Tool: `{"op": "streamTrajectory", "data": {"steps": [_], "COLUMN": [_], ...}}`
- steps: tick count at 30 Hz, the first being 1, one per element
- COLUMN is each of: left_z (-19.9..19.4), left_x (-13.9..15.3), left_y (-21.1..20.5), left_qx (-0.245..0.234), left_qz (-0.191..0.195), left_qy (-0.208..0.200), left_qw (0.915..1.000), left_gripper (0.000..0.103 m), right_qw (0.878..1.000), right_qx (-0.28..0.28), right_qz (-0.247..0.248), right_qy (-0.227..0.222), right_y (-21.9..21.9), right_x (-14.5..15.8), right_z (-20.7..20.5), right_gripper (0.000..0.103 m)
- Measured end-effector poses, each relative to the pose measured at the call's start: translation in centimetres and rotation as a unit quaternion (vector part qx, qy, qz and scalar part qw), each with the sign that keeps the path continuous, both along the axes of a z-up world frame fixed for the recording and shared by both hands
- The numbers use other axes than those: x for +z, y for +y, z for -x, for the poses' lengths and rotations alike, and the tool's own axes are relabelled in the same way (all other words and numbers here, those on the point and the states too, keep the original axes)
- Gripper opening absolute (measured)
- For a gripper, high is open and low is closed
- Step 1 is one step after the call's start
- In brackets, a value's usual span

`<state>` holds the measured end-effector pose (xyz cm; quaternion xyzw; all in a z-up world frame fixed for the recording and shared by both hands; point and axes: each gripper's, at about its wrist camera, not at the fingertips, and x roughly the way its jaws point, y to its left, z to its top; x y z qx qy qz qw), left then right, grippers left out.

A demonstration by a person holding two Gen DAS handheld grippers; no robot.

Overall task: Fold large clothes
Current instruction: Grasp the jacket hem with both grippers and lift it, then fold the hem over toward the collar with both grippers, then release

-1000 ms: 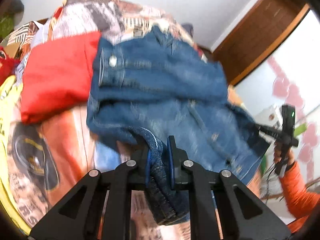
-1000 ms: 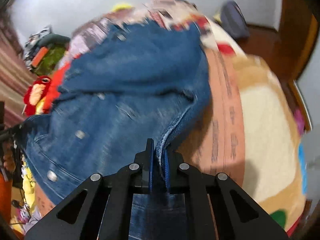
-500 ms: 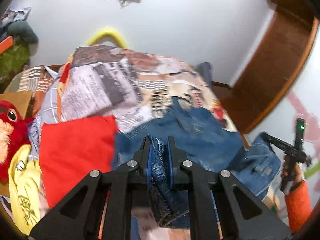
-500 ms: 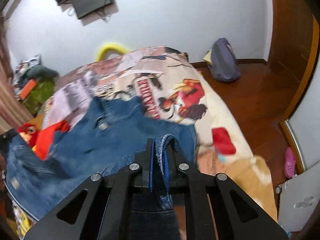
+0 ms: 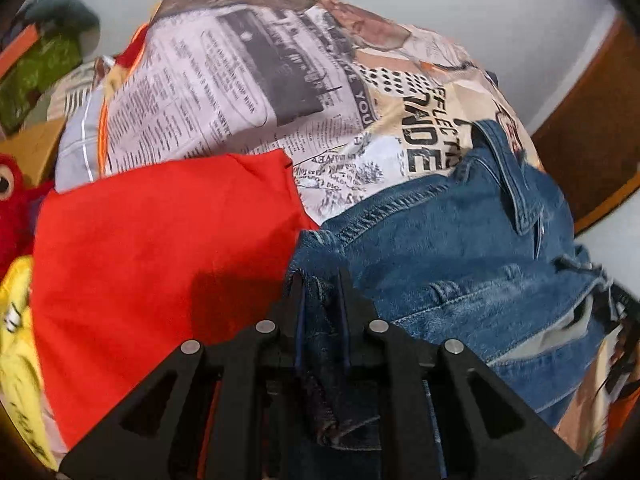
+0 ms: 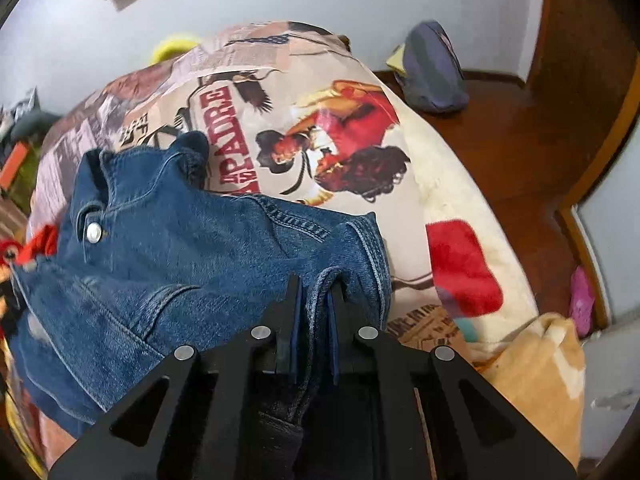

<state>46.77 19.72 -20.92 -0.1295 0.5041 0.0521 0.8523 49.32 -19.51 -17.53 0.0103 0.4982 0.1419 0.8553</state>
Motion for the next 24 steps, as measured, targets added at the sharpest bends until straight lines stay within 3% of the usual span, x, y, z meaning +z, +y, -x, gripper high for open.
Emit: {"op": "streamTrajectory", "data": {"steps": [4, 9, 16, 20, 24], "left_z": [1.4, 4.5, 8.0, 9.0, 8.8], "left_x": [2.3, 6.0, 6.4, 4.5, 2.3], "left_y": [-1.3, -3.9, -7.6, -9.5, -10.4], "left_qx": [-0.033, -0.082, -0.129, -0.143, -0.14], "left_qz": [-0.047, -0.095, -0.09, -0.084, -0.096], "left_qy": [0.001, -0.037, -0.044, -0.024, -0.011], "left_qw": [0.9984, 0.9914, 0.9867, 0.9858, 0.9854], "left_gripper": [0.024, 0.034, 0.038, 0.038, 0.038], "right_qw": [0.998, 0.99, 0.99, 0.99, 0.989], "right_qx": [0.026, 0.048, 0.099, 0.119, 0.135], "right_qz": [0.048, 0.093, 0.048, 0.02, 0.026], "right_qy": [-0.023, -0.093, -0.093, -0.07, -0.052], "right_y": [0.4, 0.5, 1.6, 3.0, 5.1], "right_x": [2.6, 6.3, 8.1, 6.9, 4.7], "right_z": [1.7, 5.8, 10.8, 12.4, 12.9], "right_gripper": [0.02, 0.048, 0.05, 0.05, 0.05]}}
